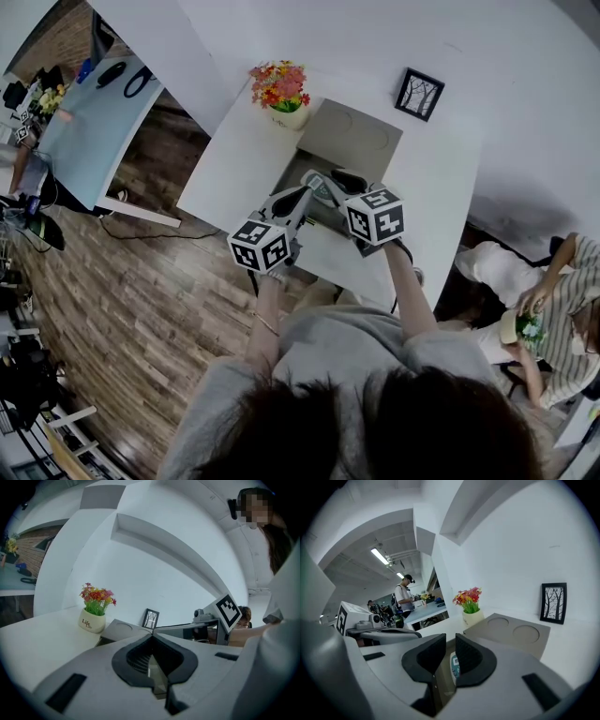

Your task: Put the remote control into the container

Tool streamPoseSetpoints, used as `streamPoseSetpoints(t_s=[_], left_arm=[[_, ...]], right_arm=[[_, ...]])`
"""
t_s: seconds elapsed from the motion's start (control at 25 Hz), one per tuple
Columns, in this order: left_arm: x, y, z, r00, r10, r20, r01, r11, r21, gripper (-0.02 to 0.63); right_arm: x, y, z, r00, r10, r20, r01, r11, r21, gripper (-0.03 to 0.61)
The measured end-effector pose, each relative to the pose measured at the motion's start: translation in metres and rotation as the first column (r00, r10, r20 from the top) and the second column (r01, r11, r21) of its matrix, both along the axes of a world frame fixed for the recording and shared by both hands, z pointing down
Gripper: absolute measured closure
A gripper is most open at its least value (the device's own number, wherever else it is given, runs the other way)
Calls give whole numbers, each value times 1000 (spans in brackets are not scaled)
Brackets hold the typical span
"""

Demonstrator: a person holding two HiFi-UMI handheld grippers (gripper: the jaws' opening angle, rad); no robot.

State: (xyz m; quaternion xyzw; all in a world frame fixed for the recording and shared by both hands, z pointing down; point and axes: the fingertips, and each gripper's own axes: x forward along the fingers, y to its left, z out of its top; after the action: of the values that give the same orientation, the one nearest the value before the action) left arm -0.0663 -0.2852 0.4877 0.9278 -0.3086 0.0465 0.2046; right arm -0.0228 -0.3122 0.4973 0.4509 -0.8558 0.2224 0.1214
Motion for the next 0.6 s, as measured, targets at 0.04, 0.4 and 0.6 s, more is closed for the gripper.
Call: streamPoseSetpoints(t_s=[0.04,0.4,0.6], left_arm=[[3,2,-5,1000,3,-1,-3,1000,14,611],[18,20,-58,1000,12,-16,-10,989,151,611],[24,33,-75,1000,11,-28,-5,981,193,611]], right_arm=[[2,3,-8,1000,2,16,-2,1000,20,523],[14,28,-68,995,-17,101,0,985,171,577],[18,42,-81,996,-25,90,5,977,215,578]])
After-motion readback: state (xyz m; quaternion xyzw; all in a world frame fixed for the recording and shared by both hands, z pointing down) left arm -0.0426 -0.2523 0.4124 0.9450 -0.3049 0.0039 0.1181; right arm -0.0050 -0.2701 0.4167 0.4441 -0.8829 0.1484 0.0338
